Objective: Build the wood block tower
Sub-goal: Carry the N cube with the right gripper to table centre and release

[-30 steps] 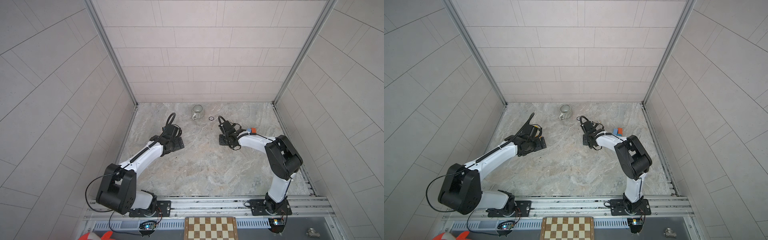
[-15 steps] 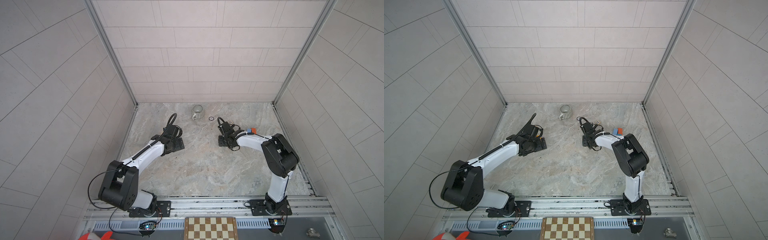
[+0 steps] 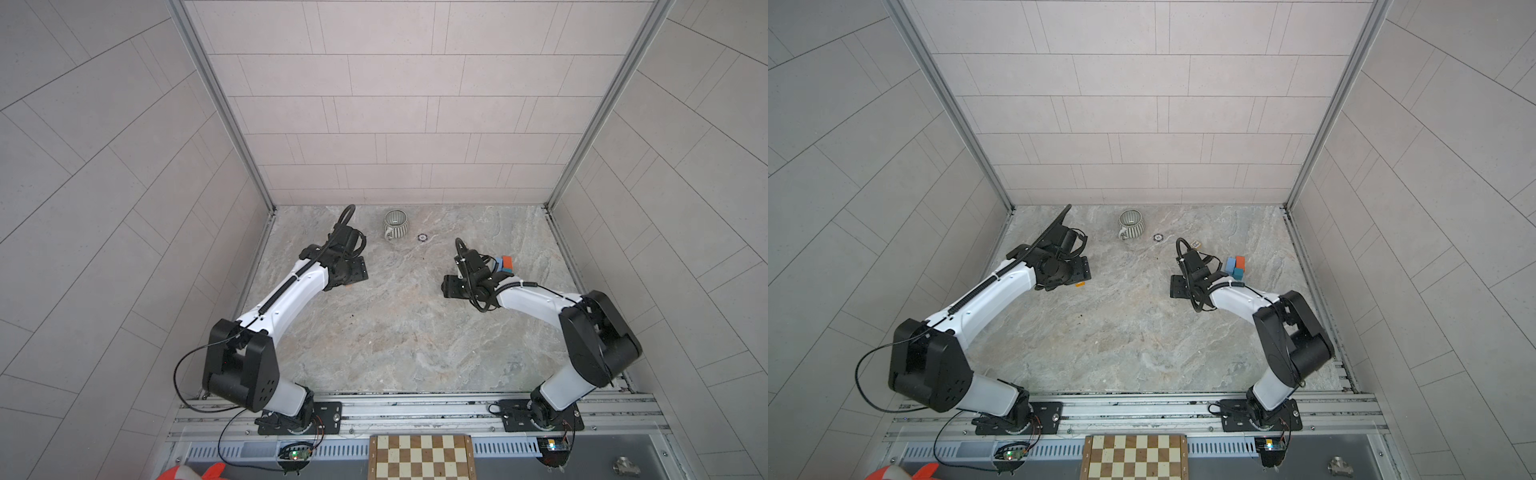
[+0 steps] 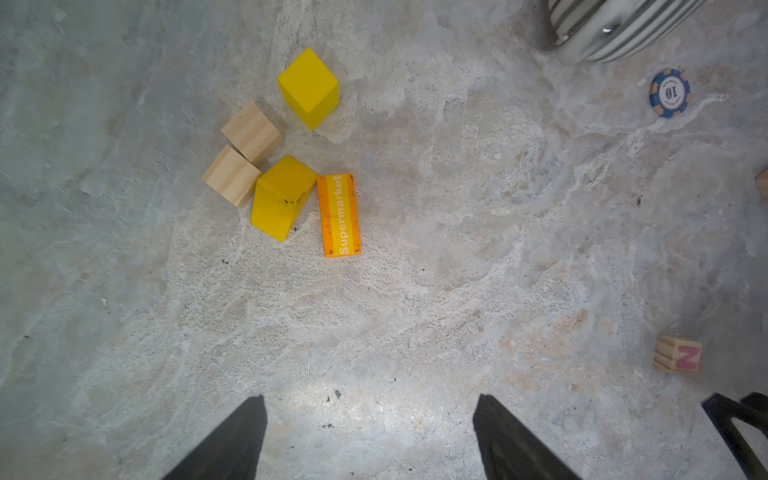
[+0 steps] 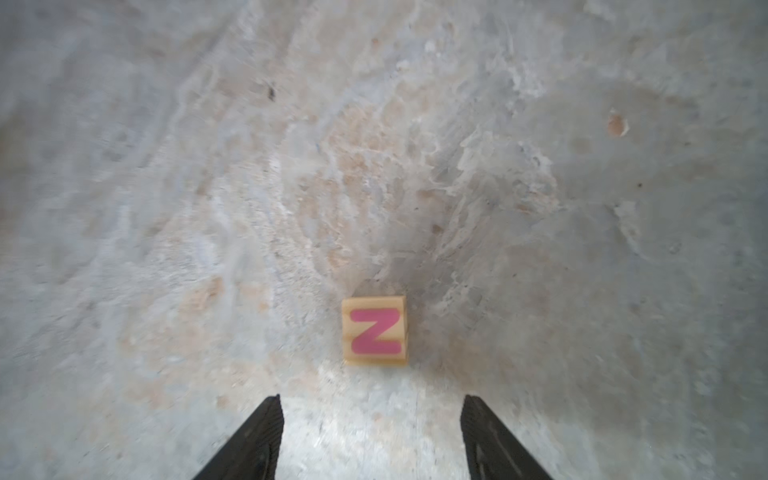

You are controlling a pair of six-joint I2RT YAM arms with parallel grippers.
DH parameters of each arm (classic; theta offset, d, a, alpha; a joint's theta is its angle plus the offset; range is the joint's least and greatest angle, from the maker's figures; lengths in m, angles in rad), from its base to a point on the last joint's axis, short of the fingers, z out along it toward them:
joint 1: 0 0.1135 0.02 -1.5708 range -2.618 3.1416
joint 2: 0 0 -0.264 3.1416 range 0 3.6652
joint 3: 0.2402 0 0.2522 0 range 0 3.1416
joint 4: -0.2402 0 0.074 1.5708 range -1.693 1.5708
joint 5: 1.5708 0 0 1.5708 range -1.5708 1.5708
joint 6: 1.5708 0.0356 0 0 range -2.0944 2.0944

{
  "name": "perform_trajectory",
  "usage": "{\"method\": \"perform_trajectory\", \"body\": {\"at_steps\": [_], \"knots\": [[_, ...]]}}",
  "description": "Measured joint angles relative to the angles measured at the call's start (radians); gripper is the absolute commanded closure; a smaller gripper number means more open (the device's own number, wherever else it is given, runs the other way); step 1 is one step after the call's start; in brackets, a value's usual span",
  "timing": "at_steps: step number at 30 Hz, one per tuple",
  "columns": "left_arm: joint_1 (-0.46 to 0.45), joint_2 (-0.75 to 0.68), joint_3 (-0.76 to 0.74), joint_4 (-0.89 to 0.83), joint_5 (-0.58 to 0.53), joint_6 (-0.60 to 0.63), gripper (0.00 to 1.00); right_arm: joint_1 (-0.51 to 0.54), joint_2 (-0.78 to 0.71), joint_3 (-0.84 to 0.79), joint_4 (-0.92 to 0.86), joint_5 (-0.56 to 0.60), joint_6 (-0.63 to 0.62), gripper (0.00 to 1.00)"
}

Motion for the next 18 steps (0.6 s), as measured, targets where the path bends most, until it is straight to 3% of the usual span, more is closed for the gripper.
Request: {"method": "perform_trajectory", "body": {"at_steps": [4,10,18], "knots": [[0.038,0.063,0.089,-0.084,-0.014,0.058,0.17,0.0,-0.125,-0.092,0.081,-0.053,0.0,0.17],[0.191,0.077,0.082,-0.1,0.035,0.137,0.15,0.0,-0.224,-0.149,0.128,-0.109,-0.012,0.01],[0.34,0.319,0.222,-0.125,0.114,0.235,0.18,0.0,-0.279,-0.174,0.183,-0.152,-0.006,0.01]]}}
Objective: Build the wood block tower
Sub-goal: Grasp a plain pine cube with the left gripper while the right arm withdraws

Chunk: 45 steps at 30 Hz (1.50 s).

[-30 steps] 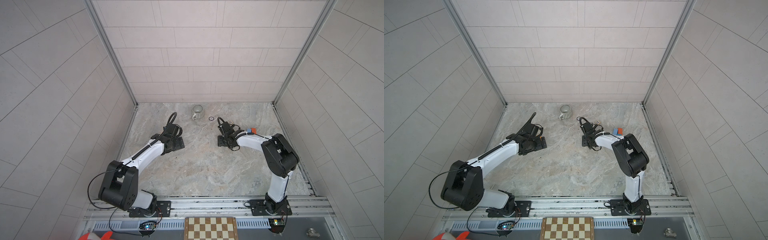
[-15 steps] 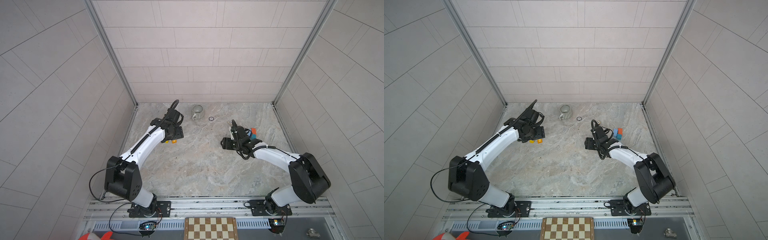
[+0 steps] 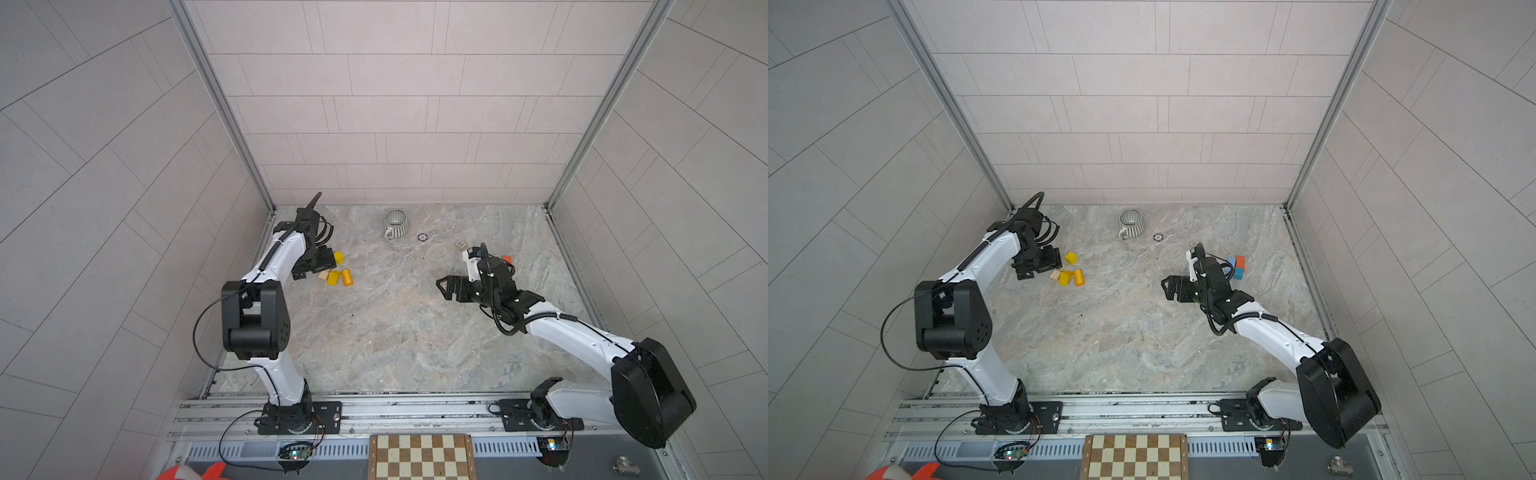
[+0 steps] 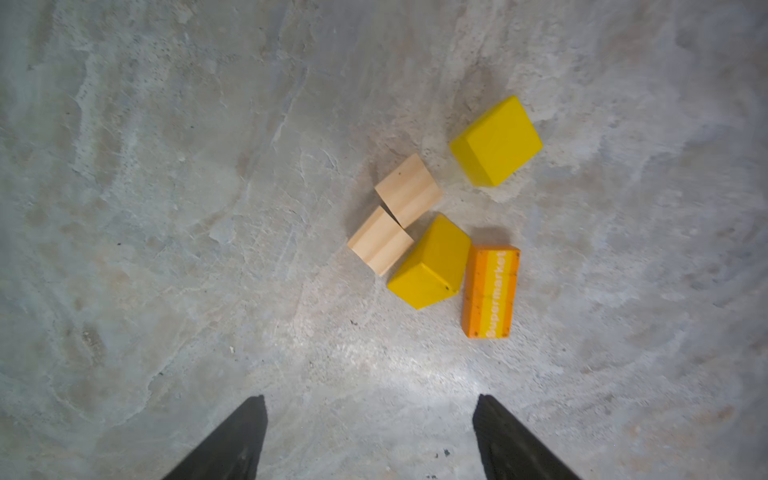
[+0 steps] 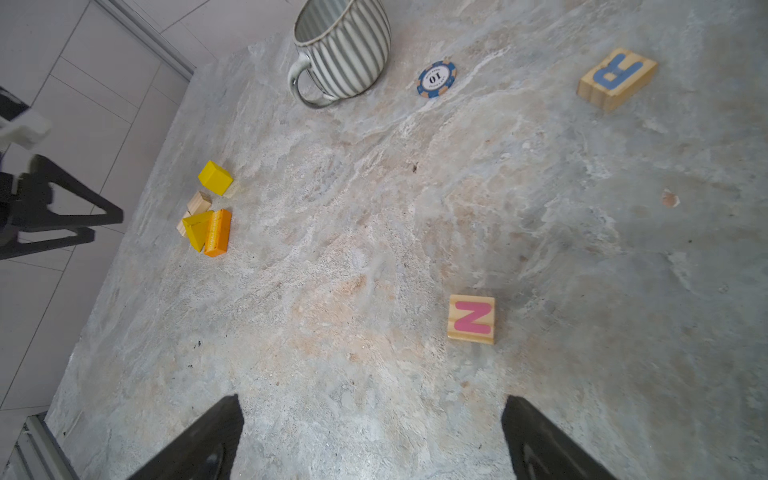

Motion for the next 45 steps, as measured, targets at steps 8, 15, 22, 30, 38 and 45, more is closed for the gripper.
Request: {"method": "perform_trajectory", "body": {"at_steps": [8,15,22,30,38,45], "knots": [[0.004,0.2,0.175,-0.038,-0.03,0.096,0.17,0.0,0.0,-0.002,0.019,-0.014,0.0,0.01],[0.002,0.272,0.269,-0.072,-0.09,0.134,0.18,0.002,0.0,-0.002,0.028,-0.022,0.0,0.03],[0.002,0.344,0.269,-0.084,-0.102,0.148,0.18,0.006,0.015,-0.002,0.034,-0.028,0.0,0.04],[0.002,0.364,0.271,-0.079,-0.094,0.152,0.19,0.006,0.035,-0.002,0.037,-0.027,0.0,0.04],[0.002,0.4,0.301,-0.071,-0.084,0.156,0.27,0.006,0.053,-0.002,0.038,-0.027,0.001,0.06],[0.002,0.436,0.344,-0.071,-0.068,0.159,0.38,0.006,0.068,-0.002,0.039,-0.027,0.001,0.1]]}}
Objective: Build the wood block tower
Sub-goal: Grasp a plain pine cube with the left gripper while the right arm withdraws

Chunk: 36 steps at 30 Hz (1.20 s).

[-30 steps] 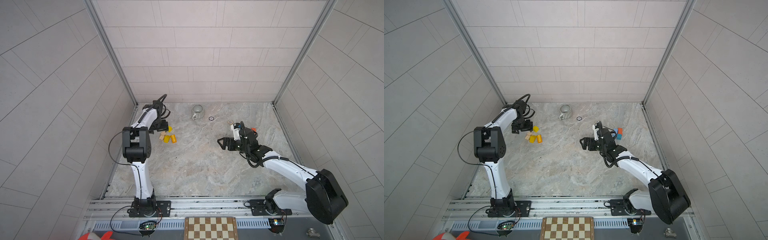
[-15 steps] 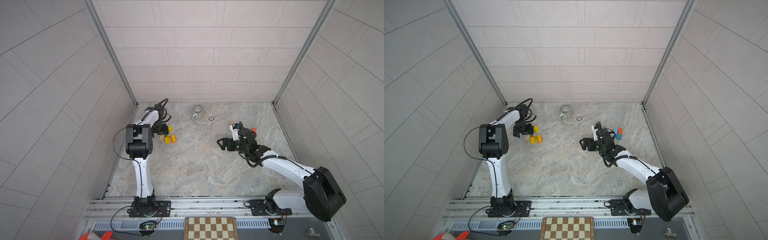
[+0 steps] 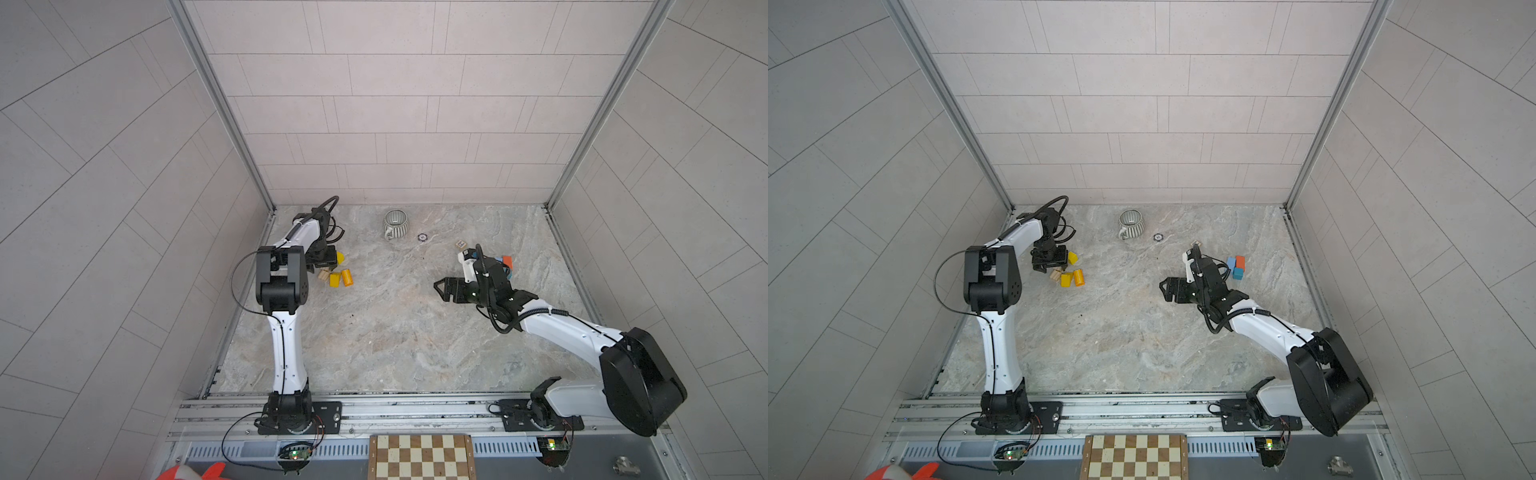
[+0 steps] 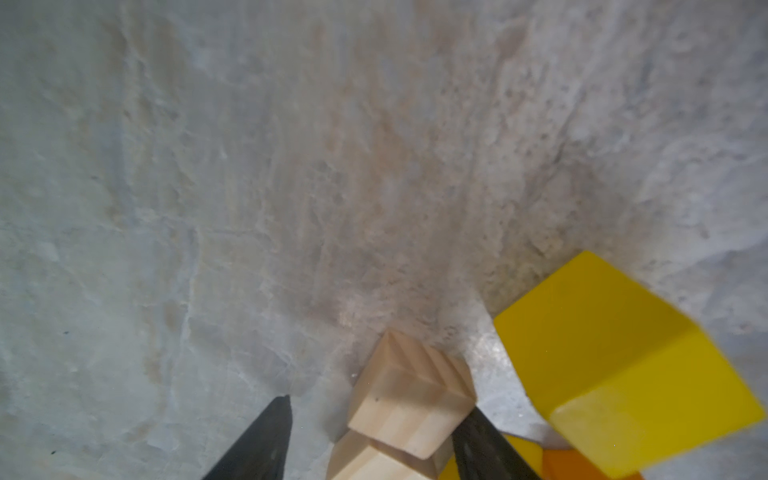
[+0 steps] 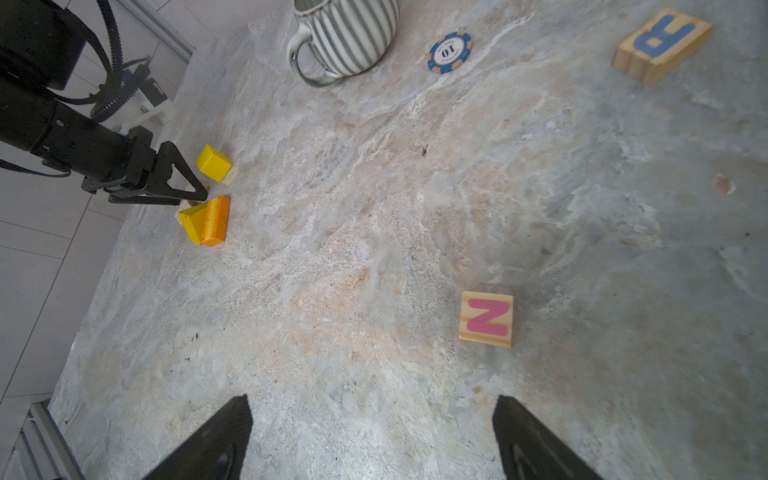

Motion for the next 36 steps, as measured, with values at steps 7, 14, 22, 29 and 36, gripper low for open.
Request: {"method": "perform_trajectory", "body": {"at_steps": [7,14,22,29,36], "knots": [[0.0,0.009,0.014,0.0,0.014,0.003,0.5,0.0,0.02,0.0,0.0,0.0,0.002,0.13],[-0.002,0.022,0.032,-0.004,0.019,0.003,0.67,0.0,0.04,0.0,0.0,0.0,0.002,0.14],[-0.002,0.035,0.056,-0.006,0.02,0.0,0.8,0.0,0.058,0.0,-0.001,0.0,0.002,0.15],[-0.002,0.035,0.056,-0.008,0.016,-0.016,0.82,0.0,0.07,0.001,-0.003,0.0,0.003,0.14],[-0.006,-0.001,0.056,-0.036,0.013,-0.08,0.84,-0.002,0.077,0.006,-0.006,-0.008,0.007,0.11]]}}
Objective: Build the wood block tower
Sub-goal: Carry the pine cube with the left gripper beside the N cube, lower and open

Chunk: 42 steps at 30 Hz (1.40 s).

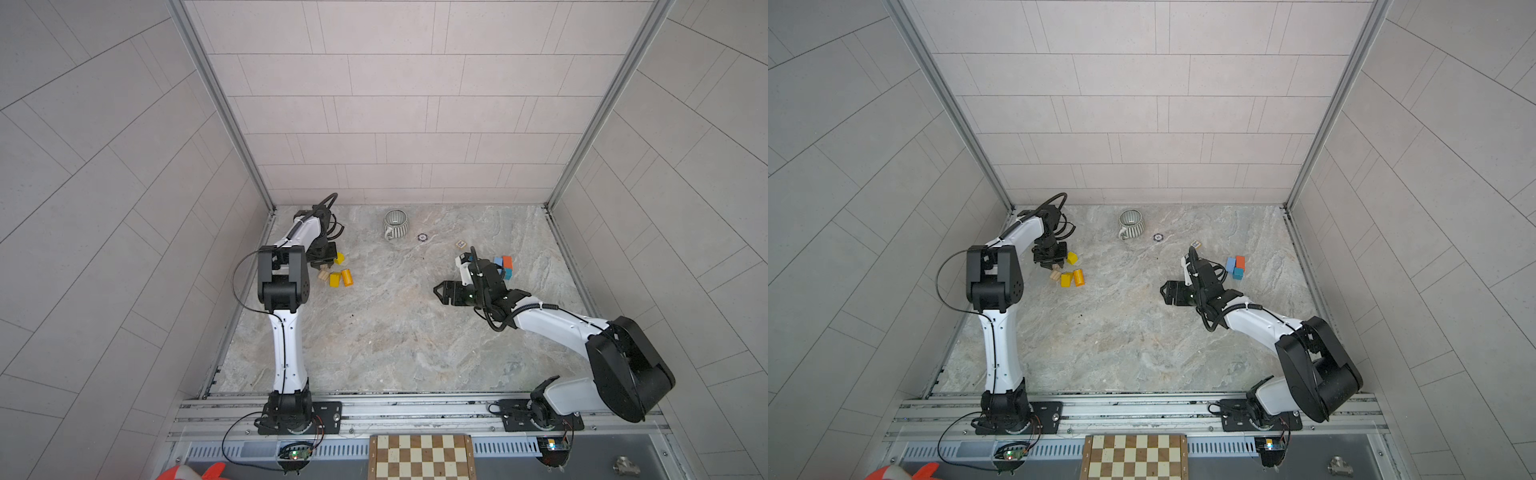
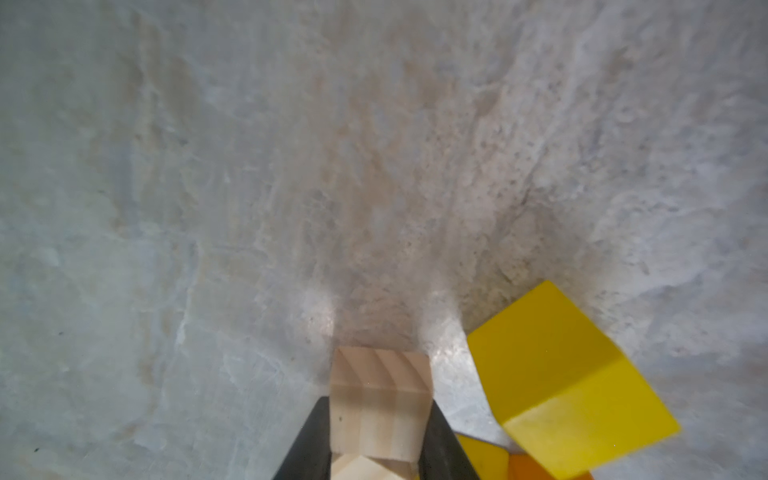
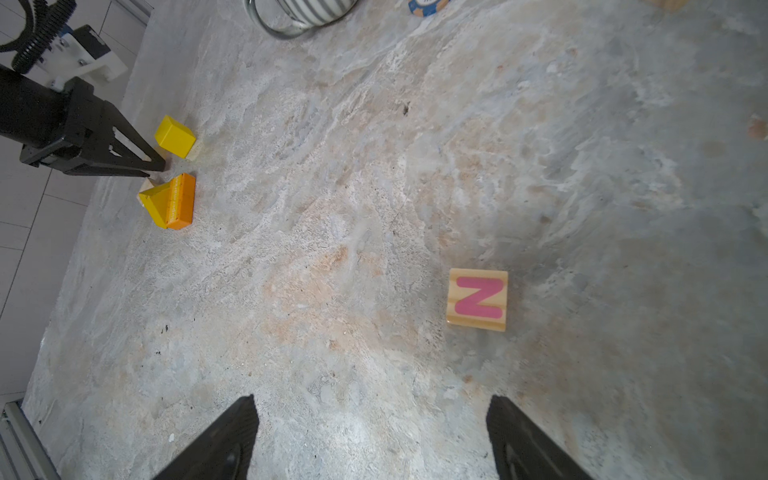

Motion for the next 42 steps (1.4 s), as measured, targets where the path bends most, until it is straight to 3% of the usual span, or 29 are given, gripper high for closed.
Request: {"method": "perform_trajectory", "body": {"at_steps": [8,20,25,31,42], "knots": [[-0.058,-0.168,0.0,-0.08,-0.039,-0.083,0.84,-0.055,0.008,0.021,-0.021,-0.036,0.014,0.11],[-0.354,-0.395,-0.137,-0.045,-0.044,-0.263,0.83,-0.223,-0.125,-0.014,-0.112,-0.082,0.038,0.11],[-0.487,-0.393,-0.212,0.037,-0.045,-0.354,0.84,-0.284,-0.208,-0.067,-0.135,-0.081,0.036,0.1],[-0.612,-0.346,-0.263,0.133,-0.065,-0.454,0.84,-0.332,-0.206,-0.093,-0.142,-0.092,0.05,0.1],[-0.734,-0.197,-0.266,0.257,-0.084,-0.578,0.84,-0.349,-0.15,-0.095,-0.151,-0.125,0.063,0.1]]}}
